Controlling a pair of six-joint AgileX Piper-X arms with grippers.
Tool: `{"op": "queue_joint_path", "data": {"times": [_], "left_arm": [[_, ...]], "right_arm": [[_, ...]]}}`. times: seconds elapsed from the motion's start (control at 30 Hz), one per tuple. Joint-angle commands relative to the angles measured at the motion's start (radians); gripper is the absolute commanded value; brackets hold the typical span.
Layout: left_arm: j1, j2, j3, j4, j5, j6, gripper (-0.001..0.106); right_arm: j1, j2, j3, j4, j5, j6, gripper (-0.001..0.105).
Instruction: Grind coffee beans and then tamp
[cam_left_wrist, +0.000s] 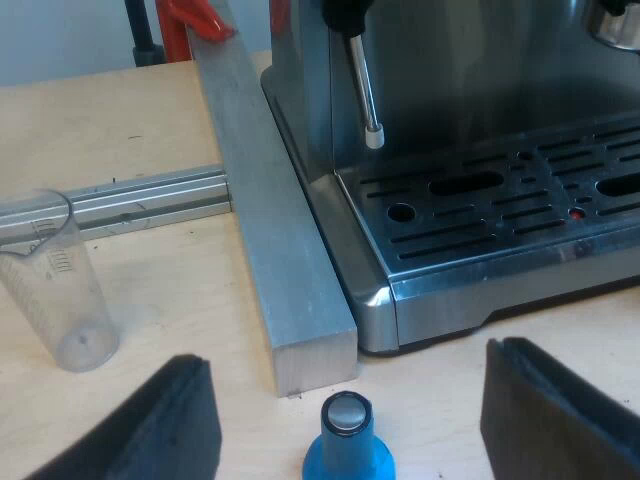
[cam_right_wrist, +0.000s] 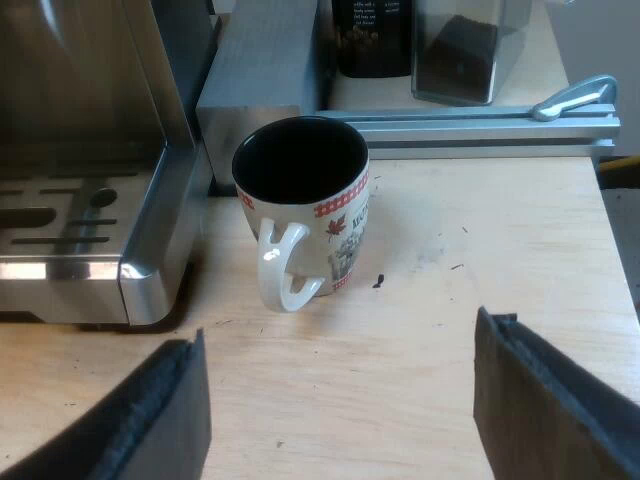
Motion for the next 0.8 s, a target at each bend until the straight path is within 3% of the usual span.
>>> {"op": "queue_joint_path", "data": {"times": [0.03,0.1,0.23,0.57,0.8], "left_arm": [[-0.003,-0.137,0.0,-0.008,0.003,-0.001,0.059],[-0.003,-0.137,0.0,-0.005,0.003,-0.001,0.06],[-0.003,-0.124,-0.021,0.014,0.003,-0.006,0.074],[-0.057,0.024,-0.164,0.01,0.046,-0.008,0.074],[-0.175,0.156,-0.204,-0.004,0.156,-0.052,0.074]], "right_arm": [[0.001,-0.038,-0.003,-0.016,-0.006,-0.006,0.059],[0.001,-0.038,-0.003,-0.016,-0.006,-0.006,0.059],[0.017,-0.035,-0.003,-0.018,0.005,0.055,0.059],[0.202,0.129,-0.143,0.073,0.062,0.046,0.059],[0.323,0.279,-0.244,0.076,-0.007,-0.009,0.059]]}}
